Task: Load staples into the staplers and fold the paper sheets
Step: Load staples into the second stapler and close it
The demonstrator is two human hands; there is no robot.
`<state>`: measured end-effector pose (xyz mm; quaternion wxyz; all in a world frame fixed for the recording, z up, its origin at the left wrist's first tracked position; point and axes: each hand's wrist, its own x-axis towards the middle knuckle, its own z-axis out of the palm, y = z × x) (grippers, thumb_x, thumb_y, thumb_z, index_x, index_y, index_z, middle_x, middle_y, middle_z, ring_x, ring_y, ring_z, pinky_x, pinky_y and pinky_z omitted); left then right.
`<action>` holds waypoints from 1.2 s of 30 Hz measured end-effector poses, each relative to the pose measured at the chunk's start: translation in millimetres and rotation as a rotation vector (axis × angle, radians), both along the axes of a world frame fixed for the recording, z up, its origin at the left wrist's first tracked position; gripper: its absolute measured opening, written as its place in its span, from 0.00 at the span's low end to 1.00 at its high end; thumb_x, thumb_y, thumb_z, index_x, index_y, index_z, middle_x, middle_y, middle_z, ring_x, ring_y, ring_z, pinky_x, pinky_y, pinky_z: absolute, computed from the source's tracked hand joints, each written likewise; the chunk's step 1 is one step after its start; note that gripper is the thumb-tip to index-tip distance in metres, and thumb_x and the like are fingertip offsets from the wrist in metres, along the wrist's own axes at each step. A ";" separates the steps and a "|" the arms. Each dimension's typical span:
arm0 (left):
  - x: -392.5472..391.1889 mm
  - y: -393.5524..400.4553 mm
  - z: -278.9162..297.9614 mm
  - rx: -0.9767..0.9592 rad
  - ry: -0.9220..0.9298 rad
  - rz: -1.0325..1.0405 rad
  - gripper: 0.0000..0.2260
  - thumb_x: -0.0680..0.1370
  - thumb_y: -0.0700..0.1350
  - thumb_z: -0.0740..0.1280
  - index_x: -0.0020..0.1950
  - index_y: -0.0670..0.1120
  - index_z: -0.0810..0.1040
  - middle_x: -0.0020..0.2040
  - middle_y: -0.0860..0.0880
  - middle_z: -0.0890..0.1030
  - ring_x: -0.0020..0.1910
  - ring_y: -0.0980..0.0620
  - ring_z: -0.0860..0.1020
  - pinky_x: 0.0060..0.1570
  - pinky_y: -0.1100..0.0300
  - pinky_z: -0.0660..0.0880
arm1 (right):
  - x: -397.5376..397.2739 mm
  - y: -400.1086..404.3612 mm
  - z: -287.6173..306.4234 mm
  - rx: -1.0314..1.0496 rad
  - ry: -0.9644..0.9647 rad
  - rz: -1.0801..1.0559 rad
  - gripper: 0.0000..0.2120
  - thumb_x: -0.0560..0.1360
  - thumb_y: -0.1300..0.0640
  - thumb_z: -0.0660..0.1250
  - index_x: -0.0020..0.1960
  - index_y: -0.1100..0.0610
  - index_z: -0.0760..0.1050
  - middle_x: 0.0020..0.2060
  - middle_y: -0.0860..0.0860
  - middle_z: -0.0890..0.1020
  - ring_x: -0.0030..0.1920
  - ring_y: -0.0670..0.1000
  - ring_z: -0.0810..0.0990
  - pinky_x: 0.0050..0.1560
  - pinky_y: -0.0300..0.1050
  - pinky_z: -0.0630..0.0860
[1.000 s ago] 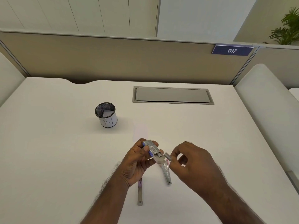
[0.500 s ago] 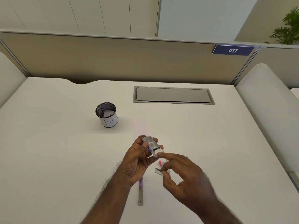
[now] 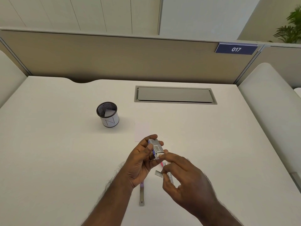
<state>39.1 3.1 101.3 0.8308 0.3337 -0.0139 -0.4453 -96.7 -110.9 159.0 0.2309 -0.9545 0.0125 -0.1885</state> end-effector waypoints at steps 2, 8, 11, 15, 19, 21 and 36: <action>0.1 -0.3 0.7 0.024 -0.017 -0.005 0.13 0.76 0.42 0.63 0.59 0.46 0.81 0.53 0.42 0.84 0.50 0.42 0.84 0.40 0.57 0.83 | -1.0 0.1 -1.6 0.000 -0.008 0.013 0.01 0.73 0.54 0.67 0.44 0.49 0.75 0.60 0.40 0.78 0.62 0.39 0.74 0.45 0.28 0.72; -2.0 -2.0 -0.9 0.045 -0.030 -0.020 0.13 0.76 0.44 0.64 0.58 0.47 0.82 0.54 0.41 0.84 0.50 0.41 0.84 0.40 0.56 0.83 | -2.6 -2.5 -4.9 -0.031 -0.004 0.012 0.00 0.73 0.53 0.67 0.43 0.48 0.76 0.58 0.39 0.78 0.60 0.39 0.74 0.41 0.31 0.75; -2.8 -2.3 -1.8 0.041 -0.027 -0.041 0.13 0.76 0.45 0.65 0.59 0.47 0.82 0.56 0.41 0.83 0.52 0.41 0.83 0.42 0.56 0.83 | -3.6 -3.3 -6.9 -0.059 -0.002 0.018 0.00 0.73 0.52 0.67 0.43 0.47 0.75 0.59 0.38 0.78 0.62 0.39 0.73 0.43 0.30 0.73; -4.3 -2.4 -3.2 0.037 -0.023 -0.070 0.14 0.77 0.45 0.64 0.61 0.47 0.81 0.59 0.41 0.82 0.55 0.41 0.82 0.44 0.56 0.82 | -3.2 -3.8 -8.4 -0.055 -0.016 0.011 0.00 0.73 0.53 0.66 0.43 0.48 0.75 0.60 0.39 0.78 0.63 0.41 0.75 0.46 0.33 0.76; -5.4 -2.3 -2.2 0.021 -0.021 -0.095 0.16 0.76 0.46 0.67 0.63 0.46 0.80 0.62 0.40 0.81 0.57 0.40 0.81 0.46 0.56 0.82 | -4.2 -4.2 -9.5 -0.092 -0.022 0.007 0.02 0.73 0.52 0.66 0.42 0.48 0.76 0.61 0.40 0.79 0.64 0.42 0.75 0.45 0.36 0.77; -5.9 -3.7 -1.3 0.014 -0.025 -0.109 0.18 0.75 0.48 0.69 0.63 0.45 0.79 0.63 0.39 0.80 0.58 0.41 0.81 0.47 0.56 0.82 | -6.2 -1.9 -12.6 -0.125 -0.016 0.005 0.03 0.73 0.53 0.66 0.42 0.49 0.77 0.64 0.41 0.78 0.65 0.44 0.74 0.43 0.37 0.78; -9.8 -32.3 -38.7 0.084 0.095 -0.028 0.16 0.76 0.38 0.68 0.64 0.42 0.79 0.55 0.40 0.83 0.55 0.37 0.82 0.46 0.52 0.82 | -22.2 0.2 -50.3 -0.065 0.098 -0.080 0.02 0.70 0.52 0.67 0.39 0.48 0.75 0.72 0.49 0.69 0.73 0.51 0.67 0.55 0.42 0.74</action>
